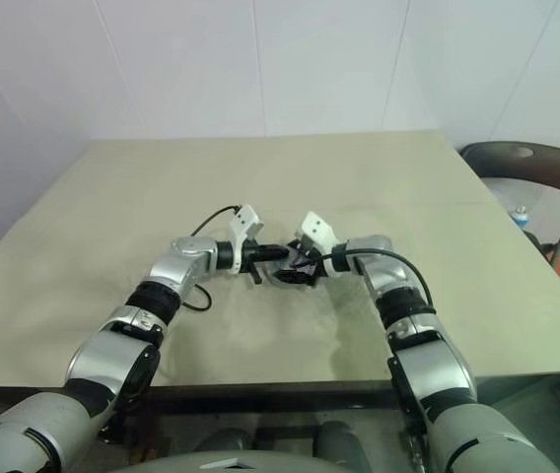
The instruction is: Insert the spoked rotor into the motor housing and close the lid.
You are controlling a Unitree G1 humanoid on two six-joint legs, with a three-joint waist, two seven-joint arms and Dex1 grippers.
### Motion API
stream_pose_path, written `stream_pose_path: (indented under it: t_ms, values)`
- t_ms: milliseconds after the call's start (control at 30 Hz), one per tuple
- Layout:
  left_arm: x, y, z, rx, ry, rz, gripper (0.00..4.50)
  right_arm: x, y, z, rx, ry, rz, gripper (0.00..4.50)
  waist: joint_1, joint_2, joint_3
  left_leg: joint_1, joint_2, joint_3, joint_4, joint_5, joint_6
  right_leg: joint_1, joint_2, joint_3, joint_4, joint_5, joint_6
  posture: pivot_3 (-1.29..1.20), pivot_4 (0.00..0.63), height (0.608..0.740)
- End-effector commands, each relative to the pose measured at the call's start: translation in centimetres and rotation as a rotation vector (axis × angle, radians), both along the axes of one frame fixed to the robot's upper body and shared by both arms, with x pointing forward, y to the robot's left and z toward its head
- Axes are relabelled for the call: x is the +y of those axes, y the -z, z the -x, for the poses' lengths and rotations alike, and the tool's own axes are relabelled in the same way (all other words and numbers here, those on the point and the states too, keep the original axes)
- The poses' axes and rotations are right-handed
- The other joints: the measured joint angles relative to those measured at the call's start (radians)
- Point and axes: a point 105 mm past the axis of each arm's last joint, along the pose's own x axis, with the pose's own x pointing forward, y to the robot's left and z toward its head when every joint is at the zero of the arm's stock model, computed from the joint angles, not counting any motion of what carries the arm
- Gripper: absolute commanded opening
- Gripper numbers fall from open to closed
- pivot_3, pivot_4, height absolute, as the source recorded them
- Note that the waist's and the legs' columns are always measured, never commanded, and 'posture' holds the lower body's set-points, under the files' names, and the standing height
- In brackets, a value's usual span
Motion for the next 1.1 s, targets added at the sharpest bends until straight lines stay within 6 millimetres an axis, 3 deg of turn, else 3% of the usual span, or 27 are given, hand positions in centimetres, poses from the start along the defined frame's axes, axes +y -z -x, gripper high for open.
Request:
stream_pose_path:
  t_ms: [33, 333, 633, 833, 1000, 1100]
  values:
    - [0.3, 0.9, 0.2, 0.024, -0.001, -0.028, 0.00, -0.9, 3.0, 1.3, 0.140, 0.034, 0.040, 4.47, 0.000, 0.000, 0.000, 0.000, 0.000, 0.000, 0.000, 0.000, 0.000, 0.000, 0.000, 0.000, 0.000, 0.000, 0.000, 0.00, 0.000, 0.740]
    - [0.5, 0.7, 0.2, 0.030, 0.003, -0.027, 0.00, -2.6, -0.8, -2.8, 0.054, 0.274, -0.111, 4.47, 0.000, 0.000, 0.000, 0.000, 0.000, 0.000, 0.001, 0.000, 0.000, 0.000, 0.000, 0.000, 0.001, 0.000, 0.000, 0.00, 0.000, 0.740]
    - [0.4, 0.7, 0.0, 0.028, 0.002, -0.028, 0.00, -3.2, -2.1, -2.7, 0.065, 0.239, -0.162, 4.47, -0.002, 0.000, 0.000, -0.003, 0.000, 0.000, 0.001, 0.000, 0.000, -0.003, 0.000, 0.000, 0.001, 0.000, 0.000, 0.00, 0.000, 0.740]
    - [0.3, 0.7, 0.0, 0.028, 0.006, -0.028, 0.00, -4.1, -4.6, -4.0, 0.099, 0.318, -0.268, 4.47, -0.002, 0.000, 0.001, -0.002, 0.000, 0.000, 0.001, 0.000, 0.000, -0.003, 0.000, 0.000, 0.001, 0.000, 0.000, 0.00, 0.000, 0.740]
    - [0.4, 0.8, 0.1, 0.031, 0.009, -0.032, 0.00, -4.6, -6.2, -4.0, 0.355, 0.371, -0.433, 4.47, -0.001, 0.000, 0.001, -0.003, 0.000, 0.000, 0.000, 0.000, 0.000, -0.004, -0.001, 0.000, 0.001, 0.000, 0.000, 0.00, 0.000, 0.740]
    - [0.5, 0.8, 0.1, 0.032, 0.012, -0.033, 0.00, -4.1, -6.0, -2.3, 0.539, 0.303, -0.434, 4.47, 0.000, 0.000, 0.001, -0.005, 0.000, 0.000, 0.000, 0.000, 0.000, -0.006, -0.002, 0.000, 0.001, 0.000, 0.000, 0.00, 0.000, 0.740]
